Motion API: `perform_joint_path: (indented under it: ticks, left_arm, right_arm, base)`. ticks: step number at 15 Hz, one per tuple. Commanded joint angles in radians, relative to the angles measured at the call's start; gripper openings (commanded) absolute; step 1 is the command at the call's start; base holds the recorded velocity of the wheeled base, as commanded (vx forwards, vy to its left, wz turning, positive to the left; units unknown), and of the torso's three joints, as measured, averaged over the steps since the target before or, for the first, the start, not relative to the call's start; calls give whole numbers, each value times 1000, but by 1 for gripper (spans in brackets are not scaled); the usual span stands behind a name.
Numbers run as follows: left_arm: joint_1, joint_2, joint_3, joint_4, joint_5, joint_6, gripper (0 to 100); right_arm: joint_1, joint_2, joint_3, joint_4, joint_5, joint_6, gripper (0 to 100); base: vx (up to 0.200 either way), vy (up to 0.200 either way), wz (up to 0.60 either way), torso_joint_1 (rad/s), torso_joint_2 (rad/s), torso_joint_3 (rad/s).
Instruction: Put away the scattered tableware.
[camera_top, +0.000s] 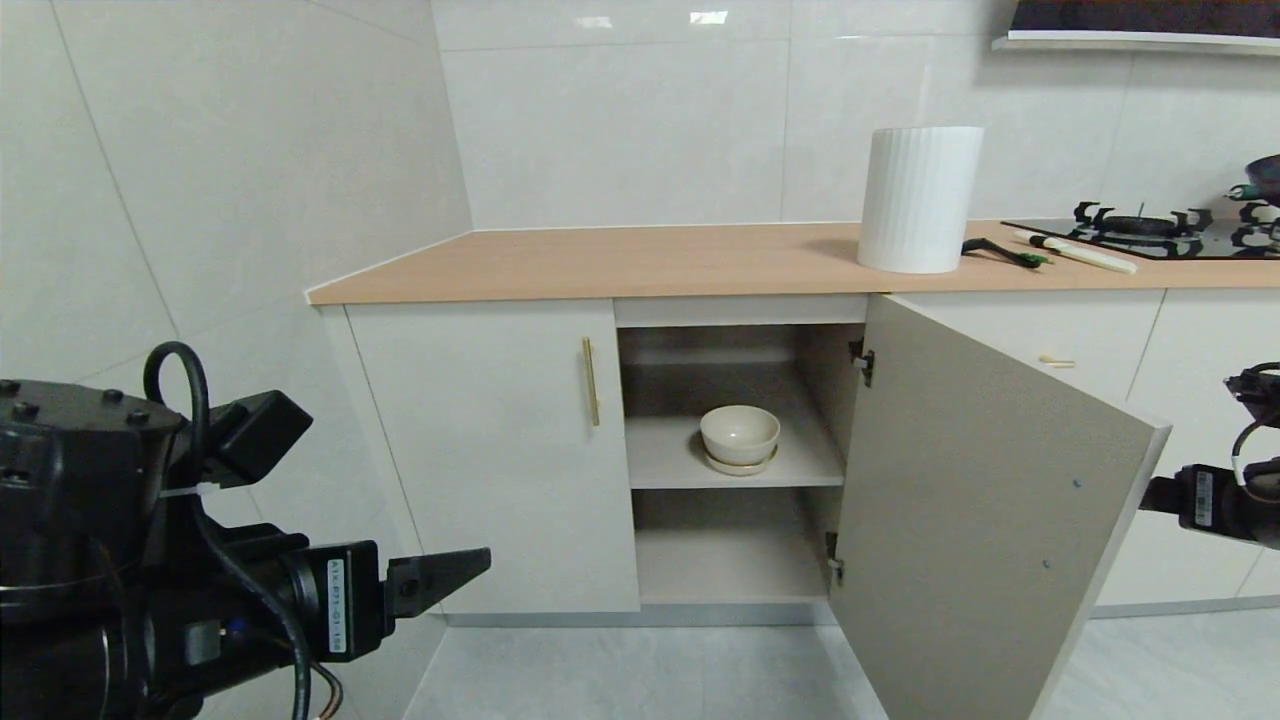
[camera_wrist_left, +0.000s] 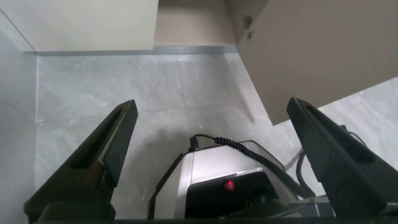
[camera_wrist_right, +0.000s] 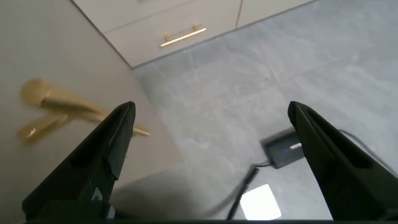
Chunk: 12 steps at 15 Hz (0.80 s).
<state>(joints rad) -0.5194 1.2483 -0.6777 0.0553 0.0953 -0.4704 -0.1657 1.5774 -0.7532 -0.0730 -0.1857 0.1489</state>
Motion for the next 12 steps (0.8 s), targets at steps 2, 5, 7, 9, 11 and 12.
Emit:
perform_joint_path:
  ticks: [2, 5, 7, 9, 11, 12]
  left_arm:
    - [1, 2, 0, 0, 0, -1, 100]
    - [-1, 2, 0, 0, 0, -1, 100]
    - [-1, 3, 0, 0, 0, -1, 100]
    - [-1, -3, -10, -2, 1, -1, 100]
    - [-1, -3, -11, -2, 0, -1, 100]
    - [-1, -3, -10, -2, 0, -1, 100]
  right_arm:
    - [8, 82, 0, -27, 2, 23, 100]
    - [12, 87, 6, -30, 12, 43, 100]
    - [55, 85, 18, -30, 20, 49, 100]
    - [147, 92, 23, -30, 22, 95, 100]
    - [238, 104, 23, -30, 20, 123, 100]
    - [281, 115, 20, -31, 22, 124, 100]
  base:
    - [0, 0, 0, 0, 0, 0]
    - [0, 0, 0, 0, 0, 0]
    - [0, 0, 0, 0, 0, 0]
    - [0, 0, 0, 0, 0, 0]
    - [0, 0, 0, 0, 0, 0]
    - [0, 0, 0, 0, 0, 0]
